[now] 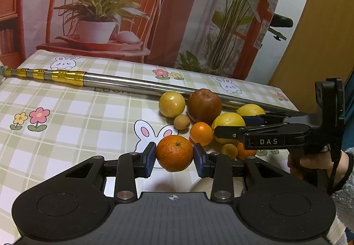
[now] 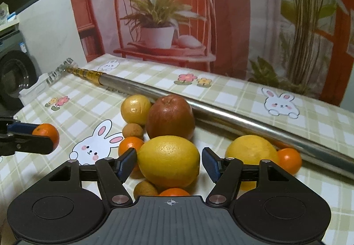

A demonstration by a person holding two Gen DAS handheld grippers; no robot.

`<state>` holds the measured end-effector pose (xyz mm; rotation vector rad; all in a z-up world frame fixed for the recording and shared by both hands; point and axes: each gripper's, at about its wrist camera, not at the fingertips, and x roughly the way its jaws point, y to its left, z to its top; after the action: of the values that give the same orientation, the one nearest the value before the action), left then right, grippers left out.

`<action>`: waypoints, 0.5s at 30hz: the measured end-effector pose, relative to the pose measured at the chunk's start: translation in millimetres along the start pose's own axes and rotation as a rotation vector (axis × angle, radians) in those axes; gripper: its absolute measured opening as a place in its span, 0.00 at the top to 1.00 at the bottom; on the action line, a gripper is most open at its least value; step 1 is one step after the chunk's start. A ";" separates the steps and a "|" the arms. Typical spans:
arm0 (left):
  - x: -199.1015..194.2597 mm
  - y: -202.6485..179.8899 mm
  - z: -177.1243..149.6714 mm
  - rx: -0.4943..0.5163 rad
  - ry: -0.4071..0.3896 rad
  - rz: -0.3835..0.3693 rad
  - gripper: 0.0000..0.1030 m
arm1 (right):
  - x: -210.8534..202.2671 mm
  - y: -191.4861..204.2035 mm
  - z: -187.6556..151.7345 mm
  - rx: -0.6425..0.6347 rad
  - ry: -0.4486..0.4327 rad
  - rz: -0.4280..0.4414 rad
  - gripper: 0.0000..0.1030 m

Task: Organize fruits
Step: 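Carry the mandarin toward the plate with the left gripper while the right gripper grasps the large yellow grapefruit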

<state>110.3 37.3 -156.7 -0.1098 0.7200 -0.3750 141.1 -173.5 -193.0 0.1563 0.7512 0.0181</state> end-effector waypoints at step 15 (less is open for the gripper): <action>-7.6 -6.6 -5.7 0.021 0.015 -0.006 0.63 | -18.8 -10.4 -9.5 0.113 -0.047 0.018 0.43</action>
<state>99.4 34.1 -154.7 -0.0894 0.7307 -0.3892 120.5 -183.8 -188.6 0.2702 0.7036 -0.0106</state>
